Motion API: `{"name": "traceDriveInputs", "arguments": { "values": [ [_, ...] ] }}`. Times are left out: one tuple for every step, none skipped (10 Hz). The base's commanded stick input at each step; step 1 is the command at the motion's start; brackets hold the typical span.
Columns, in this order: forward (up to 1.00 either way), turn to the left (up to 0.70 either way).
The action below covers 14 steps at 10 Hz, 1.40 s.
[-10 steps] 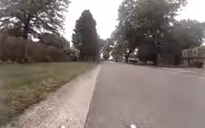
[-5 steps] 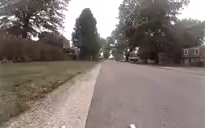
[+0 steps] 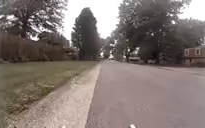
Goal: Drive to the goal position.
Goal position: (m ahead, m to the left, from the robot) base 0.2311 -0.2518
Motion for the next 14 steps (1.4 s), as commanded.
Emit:
{"name": "traceDriveInputs", "arguments": {
  "values": [
    [0.7,0.0],
    [0.7,0.0],
    [0.7,0.0],
    [0.7,0.0],
    [0.7,0.0],
    [0.7,0.0],
    [0.7,0.0],
    [0.7,0.0],
    [0.7,0.0],
    [0.7,0.0],
    [0.7,0.0],
    [0.7,0.0],
    [0.7,0.0],
    [0.7,0.0]
  ]
}}
